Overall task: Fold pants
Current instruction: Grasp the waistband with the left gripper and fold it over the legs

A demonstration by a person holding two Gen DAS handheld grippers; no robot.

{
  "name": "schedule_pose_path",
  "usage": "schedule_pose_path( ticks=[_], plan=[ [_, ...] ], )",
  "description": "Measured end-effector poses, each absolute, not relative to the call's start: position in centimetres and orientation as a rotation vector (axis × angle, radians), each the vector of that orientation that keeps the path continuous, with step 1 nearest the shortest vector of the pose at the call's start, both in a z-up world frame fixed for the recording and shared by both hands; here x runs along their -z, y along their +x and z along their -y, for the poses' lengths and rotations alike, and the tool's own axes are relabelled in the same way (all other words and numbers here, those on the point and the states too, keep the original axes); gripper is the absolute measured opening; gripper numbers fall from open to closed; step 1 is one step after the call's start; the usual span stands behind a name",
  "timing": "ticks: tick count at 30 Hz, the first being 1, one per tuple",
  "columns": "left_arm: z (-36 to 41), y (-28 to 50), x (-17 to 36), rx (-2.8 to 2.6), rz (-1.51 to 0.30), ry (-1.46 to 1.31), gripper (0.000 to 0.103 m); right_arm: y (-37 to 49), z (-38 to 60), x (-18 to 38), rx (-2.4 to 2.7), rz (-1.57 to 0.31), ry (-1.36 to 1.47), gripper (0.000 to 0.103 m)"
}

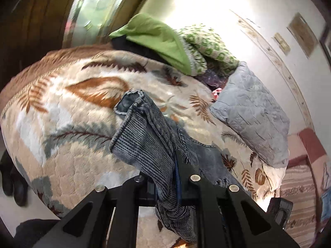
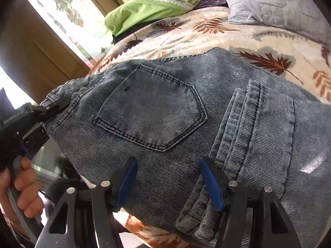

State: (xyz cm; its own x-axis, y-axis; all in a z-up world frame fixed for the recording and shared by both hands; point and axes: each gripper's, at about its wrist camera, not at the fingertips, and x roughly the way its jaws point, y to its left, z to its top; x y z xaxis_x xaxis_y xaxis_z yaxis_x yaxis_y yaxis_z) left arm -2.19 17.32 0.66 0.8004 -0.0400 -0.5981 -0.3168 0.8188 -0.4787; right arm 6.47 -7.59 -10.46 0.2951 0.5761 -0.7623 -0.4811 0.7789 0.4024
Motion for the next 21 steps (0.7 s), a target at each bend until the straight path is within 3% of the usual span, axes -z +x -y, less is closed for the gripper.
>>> schedule_pose_path(
  ticks=[5,10,16,19,21],
  plan=[
    [-8.5,-0.8,-5.6,-0.032,-0.596,-0.305,0.012,5.5,14.8,7.0,-0.661,-0.934,0.311,0.067],
    [1.2,-0.3,-5.8,0.104,-0.6,-0.11,0.012,4.0,24.7,4.5,-0.516,-0.818,0.452,0.067],
    [11.4,1.5,1.1,0.206,-0.776,0.083,0.013,2.4,35.0,5.4,-0.339,-0.782,0.598,0.067],
    [14.6,2.3,7.2,0.256,-0.977,0.177,0.02,1.9,37.2,7.3,-0.305,-0.805,0.643,0.067],
    [15.2,1.3,7.0,0.267,-0.917,0.211,0.028,1.9,37.7,8.6,-0.306,-0.839,0.654,0.067]
  ],
)
